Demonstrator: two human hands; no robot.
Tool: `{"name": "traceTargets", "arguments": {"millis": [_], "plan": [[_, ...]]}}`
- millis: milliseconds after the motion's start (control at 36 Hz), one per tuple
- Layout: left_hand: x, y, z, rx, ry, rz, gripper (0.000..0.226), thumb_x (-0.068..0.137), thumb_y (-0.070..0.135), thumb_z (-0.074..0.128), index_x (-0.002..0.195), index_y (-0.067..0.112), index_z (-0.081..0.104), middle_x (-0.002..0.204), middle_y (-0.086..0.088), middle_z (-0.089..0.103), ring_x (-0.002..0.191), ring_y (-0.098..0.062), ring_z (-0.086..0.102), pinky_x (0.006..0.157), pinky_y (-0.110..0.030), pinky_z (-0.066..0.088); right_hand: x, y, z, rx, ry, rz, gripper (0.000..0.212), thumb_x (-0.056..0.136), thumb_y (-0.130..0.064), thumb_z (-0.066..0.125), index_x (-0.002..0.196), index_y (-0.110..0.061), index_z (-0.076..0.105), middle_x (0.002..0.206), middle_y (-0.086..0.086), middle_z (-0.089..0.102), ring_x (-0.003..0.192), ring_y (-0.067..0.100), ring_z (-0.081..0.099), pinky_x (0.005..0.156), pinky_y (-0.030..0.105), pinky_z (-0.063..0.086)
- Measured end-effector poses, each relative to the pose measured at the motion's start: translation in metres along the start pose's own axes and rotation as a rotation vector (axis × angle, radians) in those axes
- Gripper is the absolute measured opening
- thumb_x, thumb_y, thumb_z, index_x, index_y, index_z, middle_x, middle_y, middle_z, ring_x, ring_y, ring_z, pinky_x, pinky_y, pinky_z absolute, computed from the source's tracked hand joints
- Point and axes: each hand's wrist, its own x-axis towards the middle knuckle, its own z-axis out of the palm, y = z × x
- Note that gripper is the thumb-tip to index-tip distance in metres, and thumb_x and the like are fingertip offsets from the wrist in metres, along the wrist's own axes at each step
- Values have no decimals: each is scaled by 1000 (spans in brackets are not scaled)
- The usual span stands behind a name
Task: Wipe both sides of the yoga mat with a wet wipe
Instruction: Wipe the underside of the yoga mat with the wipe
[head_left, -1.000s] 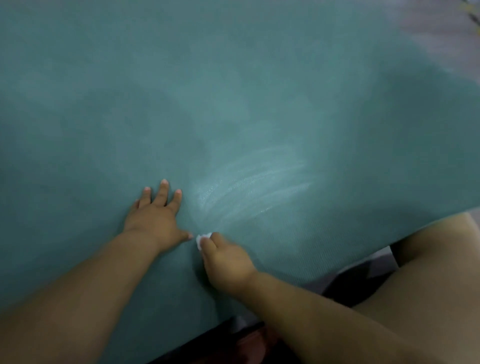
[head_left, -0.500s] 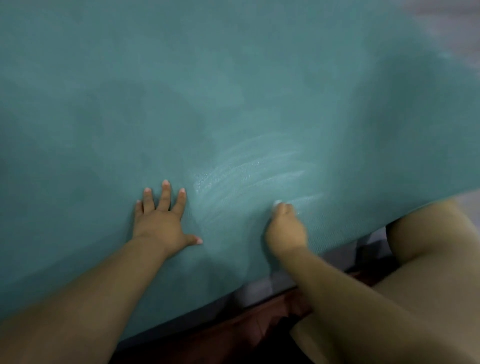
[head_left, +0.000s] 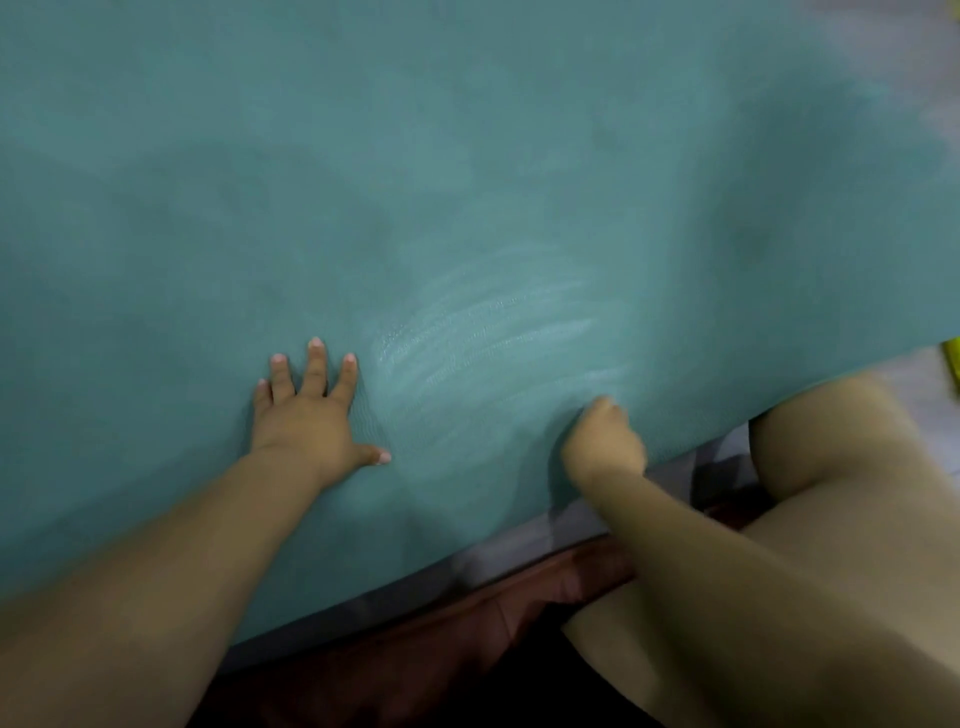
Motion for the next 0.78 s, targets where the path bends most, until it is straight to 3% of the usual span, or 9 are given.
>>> {"name": "traceTargets", "arguments": {"millis": [111,167,250,389,472,556,778], "plan": [[0,1,-1,-9,-4,-3,116,70,78,55,149,30,-16,154,-6,-28,142,-40,-14,118,-48,1,-70,-43,32,-158,-216,-635,36,90,-9,43,125,-8,36,125,13,45,108,31,57,83,39,46],[-1,1,-1,-8,-7,-2,115,70,77,55,149,30,-15,154,-5,-27,143,-40,-13,118,-47,2,-84,-43,36,-230,-315,-864,44,87,-11,52,128,-10,37,124,11,45,107,31,56,79,40,46],[-3,1,1,2,-12,5,111,73,77,51,149,30,-14,155,-4,-27,143,-37,-13,117,-46,2,-62,-24,26,-230,-275,-803,34,95,-21,44,128,-16,38,127,7,48,112,27,56,84,38,45],[-7,-1,2,26,-15,17,106,75,79,45,150,31,-12,156,-2,-24,144,-36,-12,118,-44,1,6,36,-16,-165,-52,-64,30,96,-13,33,125,-6,35,131,14,46,119,34,51,92,42,42],[-9,-1,2,32,-14,21,104,76,78,44,150,30,-12,156,-3,-24,144,-36,-11,118,-44,2,18,52,-19,-115,-62,101,36,94,-13,37,128,0,32,136,18,42,124,37,45,98,45,39],[-10,1,2,25,-12,18,103,78,76,45,150,29,-12,156,-3,-24,144,-36,-11,118,-44,1,-7,26,2,-123,-144,-17,35,91,-10,43,123,-2,36,130,16,49,120,32,50,95,38,42],[-13,-3,2,4,-14,42,102,78,75,46,150,31,-11,156,0,-24,145,-32,-11,118,-41,2,-68,-23,42,-121,-375,-729,22,87,-18,53,106,-9,49,108,14,59,100,32,59,76,33,45]]}}
